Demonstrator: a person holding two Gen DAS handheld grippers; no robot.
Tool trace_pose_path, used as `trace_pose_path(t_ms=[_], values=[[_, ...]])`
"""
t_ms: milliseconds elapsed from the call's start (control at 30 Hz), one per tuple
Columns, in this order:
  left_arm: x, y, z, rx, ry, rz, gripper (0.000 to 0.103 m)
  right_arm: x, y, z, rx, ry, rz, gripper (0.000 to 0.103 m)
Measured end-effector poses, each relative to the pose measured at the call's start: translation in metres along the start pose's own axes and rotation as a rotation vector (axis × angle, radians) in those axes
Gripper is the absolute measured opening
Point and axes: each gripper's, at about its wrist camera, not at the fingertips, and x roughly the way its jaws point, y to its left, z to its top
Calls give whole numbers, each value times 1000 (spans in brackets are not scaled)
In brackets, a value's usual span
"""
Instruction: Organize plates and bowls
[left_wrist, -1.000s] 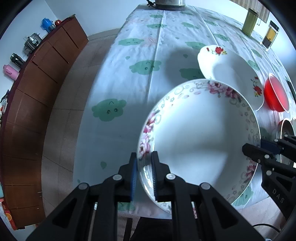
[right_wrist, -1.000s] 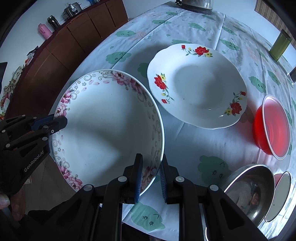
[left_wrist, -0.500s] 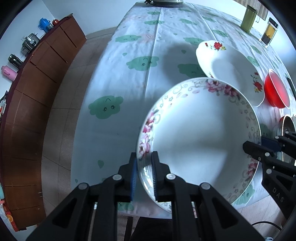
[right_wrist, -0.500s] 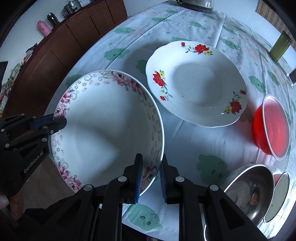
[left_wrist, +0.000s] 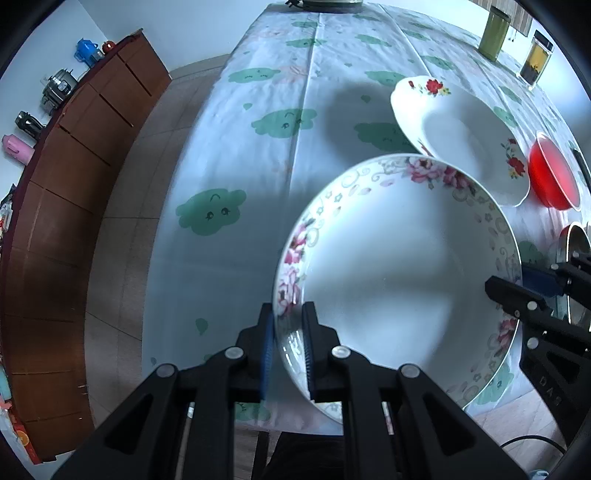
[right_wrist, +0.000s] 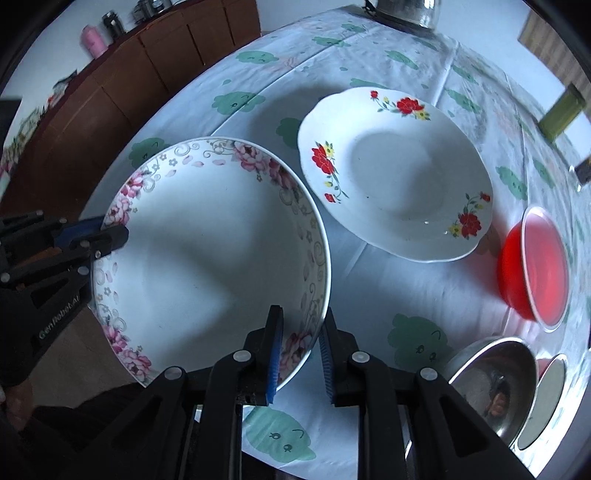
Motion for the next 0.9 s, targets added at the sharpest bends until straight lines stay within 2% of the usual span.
trace_pose_path(t_ms=[233, 900], values=[[2, 0, -1, 13, -5, 16, 11, 3, 10, -3, -74, -3, -74, 22], [2, -2, 0, 14, -6, 14, 11, 2, 6, -2, -37, -11, -41, 22]])
